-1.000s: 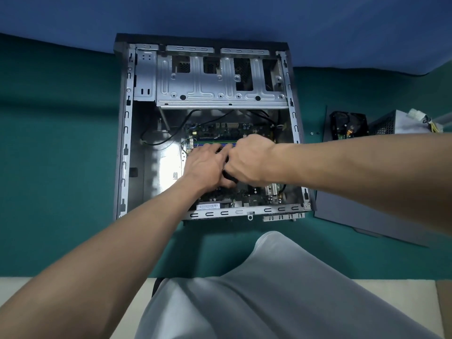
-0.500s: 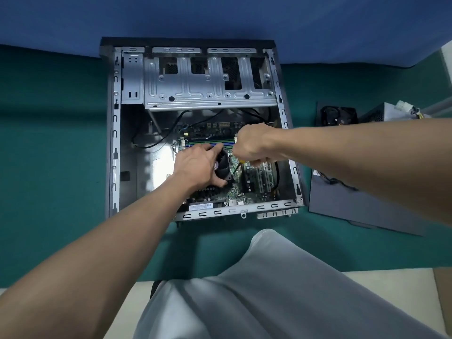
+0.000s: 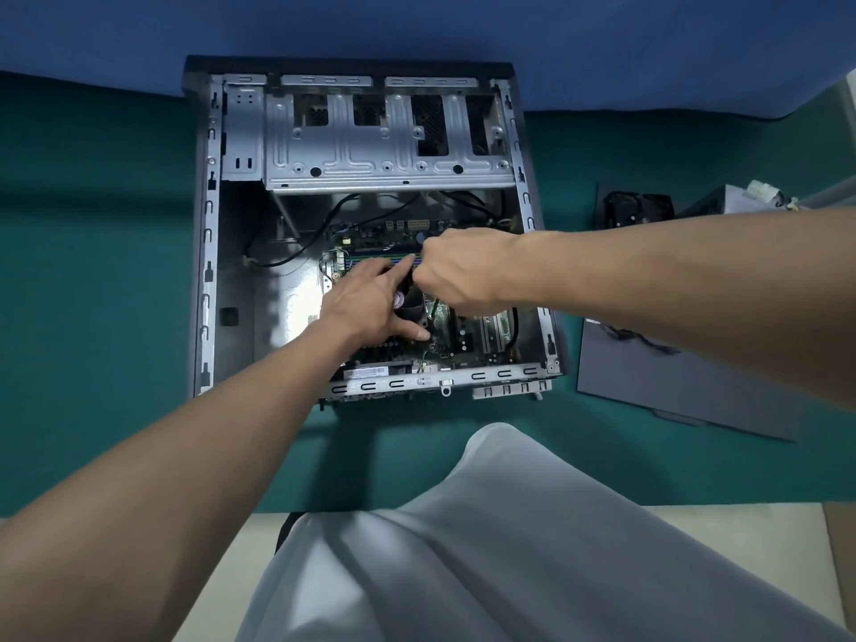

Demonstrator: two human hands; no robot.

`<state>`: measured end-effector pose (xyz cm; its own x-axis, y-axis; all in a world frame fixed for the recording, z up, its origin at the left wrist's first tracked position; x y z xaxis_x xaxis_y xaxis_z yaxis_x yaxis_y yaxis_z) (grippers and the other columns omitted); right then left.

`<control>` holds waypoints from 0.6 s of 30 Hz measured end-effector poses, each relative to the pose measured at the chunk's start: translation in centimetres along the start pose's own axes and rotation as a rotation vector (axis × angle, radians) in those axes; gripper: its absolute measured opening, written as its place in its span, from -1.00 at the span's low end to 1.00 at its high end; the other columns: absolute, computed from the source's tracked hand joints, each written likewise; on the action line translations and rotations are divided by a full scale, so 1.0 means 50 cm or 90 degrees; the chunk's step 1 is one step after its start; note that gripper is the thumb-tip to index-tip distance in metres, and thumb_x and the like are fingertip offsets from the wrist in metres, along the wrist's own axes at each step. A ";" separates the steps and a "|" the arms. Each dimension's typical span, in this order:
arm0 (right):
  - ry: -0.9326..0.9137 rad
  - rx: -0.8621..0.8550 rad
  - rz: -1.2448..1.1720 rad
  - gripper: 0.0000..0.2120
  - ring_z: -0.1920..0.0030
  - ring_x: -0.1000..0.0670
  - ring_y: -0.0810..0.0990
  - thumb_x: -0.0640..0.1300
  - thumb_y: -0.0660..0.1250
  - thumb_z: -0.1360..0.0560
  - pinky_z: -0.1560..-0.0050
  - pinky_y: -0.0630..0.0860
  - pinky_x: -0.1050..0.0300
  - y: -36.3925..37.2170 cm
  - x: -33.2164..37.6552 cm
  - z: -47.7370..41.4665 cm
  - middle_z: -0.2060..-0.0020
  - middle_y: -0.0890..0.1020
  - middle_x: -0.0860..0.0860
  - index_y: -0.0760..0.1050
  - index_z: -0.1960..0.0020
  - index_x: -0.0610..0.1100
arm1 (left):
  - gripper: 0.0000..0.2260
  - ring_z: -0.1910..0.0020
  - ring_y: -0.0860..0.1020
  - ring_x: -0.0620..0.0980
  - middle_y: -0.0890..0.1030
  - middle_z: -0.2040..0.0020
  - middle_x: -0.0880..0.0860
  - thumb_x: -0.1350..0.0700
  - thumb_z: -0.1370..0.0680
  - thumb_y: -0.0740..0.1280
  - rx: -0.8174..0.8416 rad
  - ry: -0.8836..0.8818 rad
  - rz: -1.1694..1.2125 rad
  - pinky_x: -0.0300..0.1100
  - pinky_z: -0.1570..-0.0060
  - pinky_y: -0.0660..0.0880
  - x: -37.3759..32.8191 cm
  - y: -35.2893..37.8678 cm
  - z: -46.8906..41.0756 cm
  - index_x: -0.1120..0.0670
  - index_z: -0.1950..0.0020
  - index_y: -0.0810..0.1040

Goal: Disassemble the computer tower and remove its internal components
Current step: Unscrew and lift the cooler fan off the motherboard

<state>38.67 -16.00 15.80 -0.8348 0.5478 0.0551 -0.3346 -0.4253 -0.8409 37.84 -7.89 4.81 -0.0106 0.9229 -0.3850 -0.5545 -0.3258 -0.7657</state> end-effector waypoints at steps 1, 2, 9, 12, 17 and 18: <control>0.015 -0.011 -0.030 -0.61 0.51 -0.03 0.31 -0.34 0.19 -0.49 0.49 0.24 0.20 0.002 -0.008 0.000 0.49 0.30 -0.04 0.14 0.41 -0.07 | -0.11 -0.50 0.11 0.03 0.19 -0.51 0.03 -0.27 -0.31 0.49 0.010 0.000 0.013 -0.04 -0.45 0.13 0.002 0.001 -0.001 -0.10 -0.53 0.16; 0.041 -0.013 -0.052 -0.62 0.51 -0.01 0.32 -0.35 0.21 -0.47 0.53 0.20 0.22 0.007 -0.014 0.000 0.49 0.31 -0.04 0.16 0.42 -0.08 | -0.13 -0.50 0.10 0.02 0.19 -0.51 0.01 -0.26 -0.33 0.48 0.019 0.001 0.023 -0.01 -0.45 0.15 0.004 0.001 -0.003 -0.11 -0.53 0.15; 0.424 0.049 -0.456 -0.73 0.48 0.05 0.37 -0.12 0.18 -0.58 0.59 0.24 0.35 0.058 -0.075 0.007 0.36 0.51 -0.07 0.37 0.28 -0.17 | -0.06 -0.51 0.09 0.00 0.16 -0.53 -0.03 -0.24 -0.33 0.49 0.021 -0.013 0.039 0.00 -0.45 0.16 0.003 0.002 -0.006 -0.18 -0.56 0.04; 0.508 0.178 -0.626 -0.80 0.53 0.08 0.21 -0.23 0.02 -0.62 0.60 0.15 0.30 0.083 -0.065 0.015 0.27 0.52 -0.10 0.38 0.07 -0.25 | -0.06 -0.52 0.07 0.00 0.15 -0.55 -0.02 -0.25 -0.33 0.49 0.018 -0.023 0.037 -0.03 -0.45 0.12 0.002 0.000 -0.005 -0.19 -0.56 0.03; 0.265 0.140 -0.147 -0.87 0.24 -0.08 0.52 -0.20 0.16 -0.58 0.39 0.42 0.14 0.032 -0.018 -0.007 0.29 0.41 -0.06 0.43 -0.08 -0.18 | -0.12 -0.50 0.12 0.00 0.22 -0.51 -0.02 -0.24 -0.33 0.49 0.011 -0.016 0.033 -0.05 -0.42 0.13 -0.004 0.000 -0.004 -0.18 -0.54 0.13; 0.204 0.122 -0.061 -0.92 0.26 -0.09 0.50 -0.20 0.16 -0.58 0.40 0.39 0.13 0.022 -0.005 -0.005 0.31 0.40 -0.04 0.41 -0.03 -0.12 | -0.13 -0.51 0.11 0.00 0.21 -0.51 -0.02 -0.24 -0.33 0.49 0.008 -0.017 0.029 -0.05 -0.43 0.12 -0.005 0.000 -0.004 -0.17 -0.54 0.15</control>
<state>38.65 -16.42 14.73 -0.6270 0.7762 -0.0671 -0.5056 -0.4709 -0.7229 38.02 -8.14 4.81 -0.0577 0.9121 -0.4058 -0.5635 -0.3653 -0.7409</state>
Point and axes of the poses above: each hand's wrist, its own z-axis away from the middle knuckle, its own y-axis out of the palm, x = y × z, the point moved 6 cm from there along -z, towards the middle knuckle
